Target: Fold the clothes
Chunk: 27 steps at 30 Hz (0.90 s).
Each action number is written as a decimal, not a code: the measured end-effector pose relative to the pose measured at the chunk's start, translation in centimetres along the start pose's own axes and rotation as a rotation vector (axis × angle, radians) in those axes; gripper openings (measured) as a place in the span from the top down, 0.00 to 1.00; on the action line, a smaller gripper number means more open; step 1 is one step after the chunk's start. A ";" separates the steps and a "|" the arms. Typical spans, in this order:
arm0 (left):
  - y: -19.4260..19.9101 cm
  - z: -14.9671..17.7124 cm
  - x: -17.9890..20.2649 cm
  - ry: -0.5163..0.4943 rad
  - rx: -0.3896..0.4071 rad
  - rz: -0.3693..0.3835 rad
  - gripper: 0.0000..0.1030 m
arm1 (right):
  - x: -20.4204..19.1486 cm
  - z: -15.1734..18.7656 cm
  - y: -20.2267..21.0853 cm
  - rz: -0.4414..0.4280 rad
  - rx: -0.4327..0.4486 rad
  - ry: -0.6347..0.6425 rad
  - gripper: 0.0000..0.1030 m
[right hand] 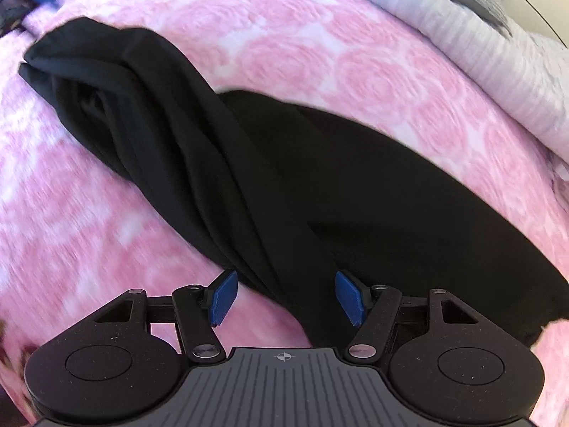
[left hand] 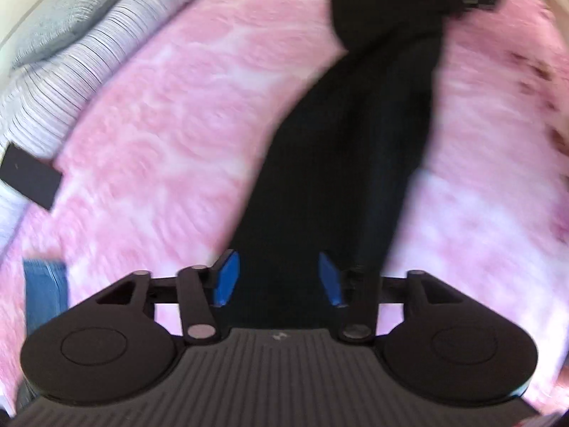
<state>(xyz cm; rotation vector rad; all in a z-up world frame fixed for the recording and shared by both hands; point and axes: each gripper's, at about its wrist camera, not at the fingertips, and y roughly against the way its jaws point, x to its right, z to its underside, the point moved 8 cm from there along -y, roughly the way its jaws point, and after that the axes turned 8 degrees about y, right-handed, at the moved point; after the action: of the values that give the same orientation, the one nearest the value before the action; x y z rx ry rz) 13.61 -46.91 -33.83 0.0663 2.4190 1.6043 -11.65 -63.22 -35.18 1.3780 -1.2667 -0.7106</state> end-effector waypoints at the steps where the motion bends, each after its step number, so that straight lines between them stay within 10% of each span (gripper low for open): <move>1: -1.5 -0.9 -0.5 -0.015 -0.002 0.007 0.54 | 0.5 0.7 0.0 0.014 -0.013 0.004 0.37; 6: -7.7 -3.5 -0.9 -0.134 -0.060 0.104 0.67 | 3.0 4.4 -0.4 0.088 -0.080 0.048 0.37; 8: -8.8 -3.8 -0.6 -0.181 -0.096 0.130 0.99 | 3.7 5.6 -0.9 0.096 -0.090 0.076 0.37; 11: -8.6 -3.8 0.2 -0.218 -0.119 0.104 1.00 | 3.6 6.5 -1.7 0.090 -0.083 0.138 0.38; 12: -7.4 -3.9 0.4 -0.208 -0.105 0.087 1.00 | 3.4 6.6 -2.0 0.098 -0.084 0.157 0.39; 14: -4.8 -4.2 0.7 -0.184 -0.075 0.052 1.00 | 3.0 6.9 -1.9 0.096 -0.090 0.173 0.85; 16: -0.7 -4.3 0.7 -0.145 -0.032 0.000 1.00 | 2.5 7.3 -0.4 0.089 -0.072 0.180 0.95; 21: 10.2 -1.5 6.5 -0.137 -0.038 -0.008 1.00 | -0.9 10.1 5.4 -0.037 -0.038 0.284 0.98; 27: 14.6 5.7 18.7 -0.085 -0.267 0.078 1.00 | -4.7 16.2 8.0 -0.196 -0.080 0.395 0.98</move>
<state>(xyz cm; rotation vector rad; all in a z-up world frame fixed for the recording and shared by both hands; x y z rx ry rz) -4.68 -32.83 -25.79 0.1789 2.1445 1.9025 -30.17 -62.63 -32.56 1.5010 -0.7931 -0.5777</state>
